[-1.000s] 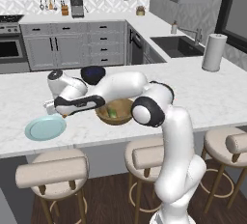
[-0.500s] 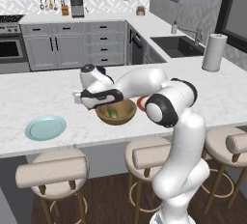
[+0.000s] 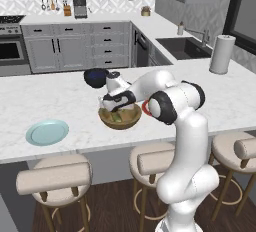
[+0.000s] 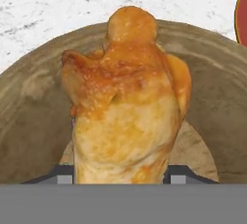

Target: Pick the chicken drumstick and cucumber from their plates and place them in the bowl. Then put the bowl in the fridge.

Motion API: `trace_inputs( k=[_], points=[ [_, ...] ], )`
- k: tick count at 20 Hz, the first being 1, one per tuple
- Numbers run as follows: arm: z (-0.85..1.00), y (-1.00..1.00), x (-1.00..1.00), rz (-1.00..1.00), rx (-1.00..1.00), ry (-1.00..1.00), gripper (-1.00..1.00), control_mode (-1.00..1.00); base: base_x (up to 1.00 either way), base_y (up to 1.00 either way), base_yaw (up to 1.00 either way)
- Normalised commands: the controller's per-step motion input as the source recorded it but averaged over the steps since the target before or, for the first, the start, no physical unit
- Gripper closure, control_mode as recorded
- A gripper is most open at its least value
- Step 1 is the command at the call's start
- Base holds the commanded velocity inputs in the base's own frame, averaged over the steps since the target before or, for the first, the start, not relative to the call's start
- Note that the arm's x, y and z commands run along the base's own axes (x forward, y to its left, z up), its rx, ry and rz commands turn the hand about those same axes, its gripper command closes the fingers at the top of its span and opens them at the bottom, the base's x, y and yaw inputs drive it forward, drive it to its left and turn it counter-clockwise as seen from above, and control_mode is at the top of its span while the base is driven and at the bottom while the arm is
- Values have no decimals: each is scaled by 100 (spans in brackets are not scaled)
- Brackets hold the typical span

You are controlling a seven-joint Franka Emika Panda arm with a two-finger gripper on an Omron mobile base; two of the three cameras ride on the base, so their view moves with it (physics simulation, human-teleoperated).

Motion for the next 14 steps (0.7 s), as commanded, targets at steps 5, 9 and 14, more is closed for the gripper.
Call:
trace_inputs(
  k=[5, 9, 14],
  points=[
    [-42, -1, 61, -1, 1, -1, -100, -100, 0, 0, 0],
    [26, -9, 2, 0, 3, 0, -100, -100, 0, 0, 0],
    [62, -58, -41, -3, 14, 0, -100, -100, 0, 0, 0]
  ],
)
